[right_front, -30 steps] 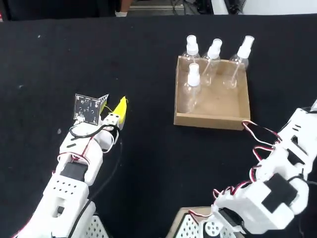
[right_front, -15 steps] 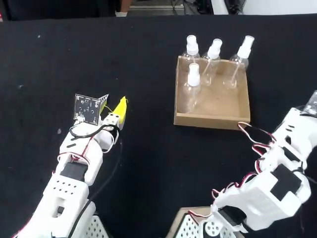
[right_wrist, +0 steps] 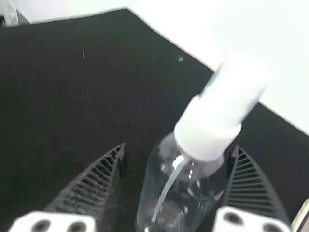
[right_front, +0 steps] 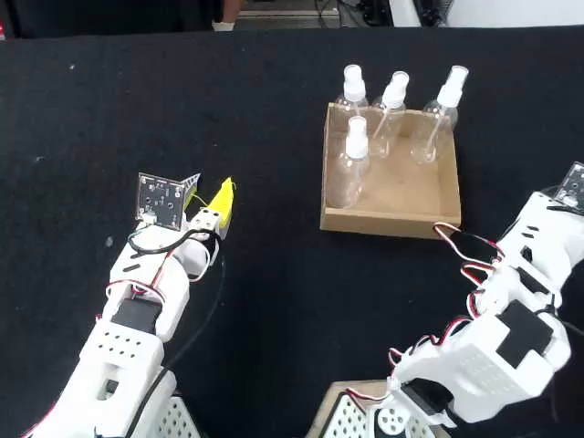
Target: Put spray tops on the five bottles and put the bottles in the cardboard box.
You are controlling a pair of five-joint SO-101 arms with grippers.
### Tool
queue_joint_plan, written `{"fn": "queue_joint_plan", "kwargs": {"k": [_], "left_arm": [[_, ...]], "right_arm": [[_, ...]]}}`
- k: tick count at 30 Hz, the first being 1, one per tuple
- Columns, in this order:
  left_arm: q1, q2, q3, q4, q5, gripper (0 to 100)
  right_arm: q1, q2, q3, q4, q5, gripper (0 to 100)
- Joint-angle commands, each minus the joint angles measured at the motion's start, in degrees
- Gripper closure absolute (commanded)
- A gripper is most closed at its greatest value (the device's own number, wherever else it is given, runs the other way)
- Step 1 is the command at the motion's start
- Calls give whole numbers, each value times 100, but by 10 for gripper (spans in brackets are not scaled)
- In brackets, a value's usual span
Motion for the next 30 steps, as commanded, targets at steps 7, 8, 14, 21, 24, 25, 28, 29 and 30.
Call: {"fn": "queue_joint_plan", "kwargs": {"k": [7, 8, 14, 21, 24, 25, 28, 29, 30], "left_arm": [[57, -35, -92, -132, 0, 845], [57, -35, -92, -132, 0, 845], [57, -35, -92, -132, 0, 845], [57, -35, -92, -132, 0, 845], [57, -35, -92, -132, 0, 845], [57, -35, -92, -132, 0, 845], [57, -35, -92, -132, 0, 845], [57, -35, -92, -132, 0, 845], [57, -35, -92, -132, 0, 845]], "right_arm": [[62, 13, -444, -237, 18, 716], [62, 13, -435, -237, 18, 716], [70, 13, -382, -264, 18, 716], [70, 13, -391, -273, 18, 716], [70, 13, -391, -273, 18, 716], [79, 13, -391, -273, 18, 716], [132, 13, -391, -264, 18, 717], [132, 13, -391, -264, 18, 717], [132, 13, -391, -246, 18, 717]]}}
